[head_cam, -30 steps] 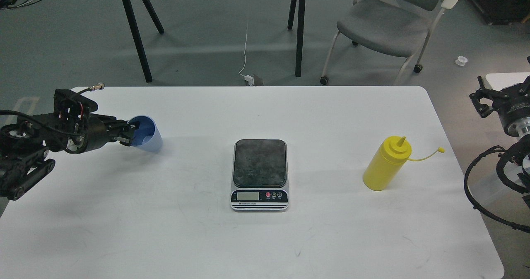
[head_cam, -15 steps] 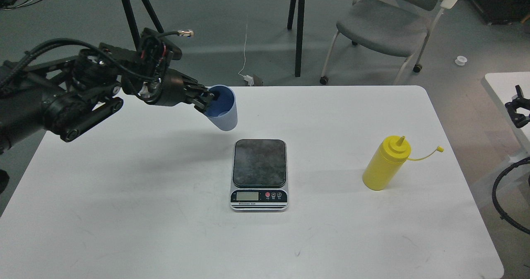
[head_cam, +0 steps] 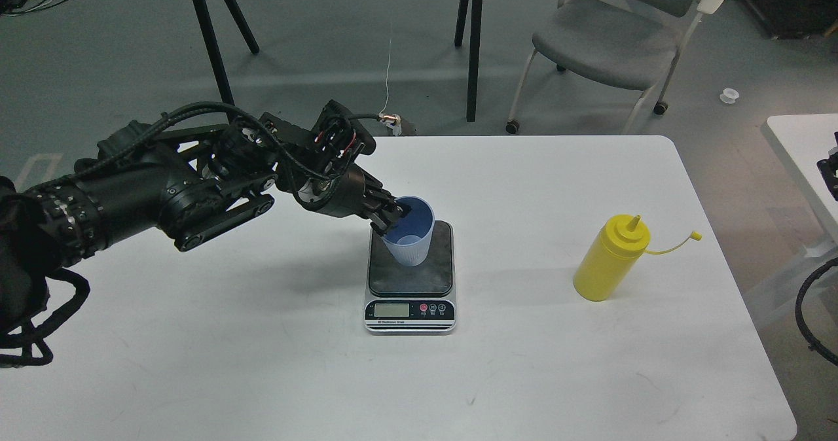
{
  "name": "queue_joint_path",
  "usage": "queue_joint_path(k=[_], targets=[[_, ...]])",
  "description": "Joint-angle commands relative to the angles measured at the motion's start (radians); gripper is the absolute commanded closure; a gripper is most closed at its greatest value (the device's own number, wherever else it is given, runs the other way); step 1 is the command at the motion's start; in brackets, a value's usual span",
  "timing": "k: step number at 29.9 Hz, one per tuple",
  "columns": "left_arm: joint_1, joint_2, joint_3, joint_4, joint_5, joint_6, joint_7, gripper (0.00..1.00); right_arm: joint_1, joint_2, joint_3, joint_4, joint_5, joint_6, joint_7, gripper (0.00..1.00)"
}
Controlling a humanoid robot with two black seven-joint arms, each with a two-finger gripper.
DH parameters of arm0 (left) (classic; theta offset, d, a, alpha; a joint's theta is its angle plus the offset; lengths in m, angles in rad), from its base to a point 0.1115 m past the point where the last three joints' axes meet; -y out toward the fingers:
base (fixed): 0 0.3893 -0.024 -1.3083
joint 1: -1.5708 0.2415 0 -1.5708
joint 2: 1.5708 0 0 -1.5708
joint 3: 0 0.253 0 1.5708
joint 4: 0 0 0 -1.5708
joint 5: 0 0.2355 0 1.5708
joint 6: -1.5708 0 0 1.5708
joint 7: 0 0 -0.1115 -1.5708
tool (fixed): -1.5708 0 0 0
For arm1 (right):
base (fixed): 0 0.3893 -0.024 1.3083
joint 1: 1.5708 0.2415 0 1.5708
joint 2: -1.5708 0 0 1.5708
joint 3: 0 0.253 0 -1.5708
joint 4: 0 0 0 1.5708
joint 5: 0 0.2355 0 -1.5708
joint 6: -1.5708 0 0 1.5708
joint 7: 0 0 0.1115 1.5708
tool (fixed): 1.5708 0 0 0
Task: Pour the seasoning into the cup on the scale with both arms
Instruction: 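Lift the blue cup and carry it onto the scale, then open the left gripper and withdraw it upward from the cup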
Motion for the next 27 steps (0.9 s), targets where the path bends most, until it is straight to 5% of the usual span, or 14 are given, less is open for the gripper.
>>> queue_joint_path(k=[1,8,13,18,27], targets=[[0.001,-0.001,0.005,0.009,0.000,0.001,0.000,0.90,0.000,-0.001,0.000,0.001,0.000,0.000,0.000,0.01],[0.000,-0.004,0.059,0.011,-0.008,0.001,0.000,0.86,0.000,-0.004,0.000,0.001,0.000,0.000,0.000,0.00],[0.000,-0.004,0.053,0.011,-0.015,0.007,0.000,0.39,0.000,-0.011,0.000,0.001,0.000,0.000,0.000,0.01],[-0.002,-0.004,0.042,0.014,-0.064,0.024,0.000,0.20,-0.002,-0.011,0.000,0.001,0.000,0.000,0.000,0.00],[-0.074,0.059,0.038,0.026,-0.420,0.029,0.000,0.13,-0.021,-0.027,0.000,0.003,0.000,0.000,0.000,0.00]])
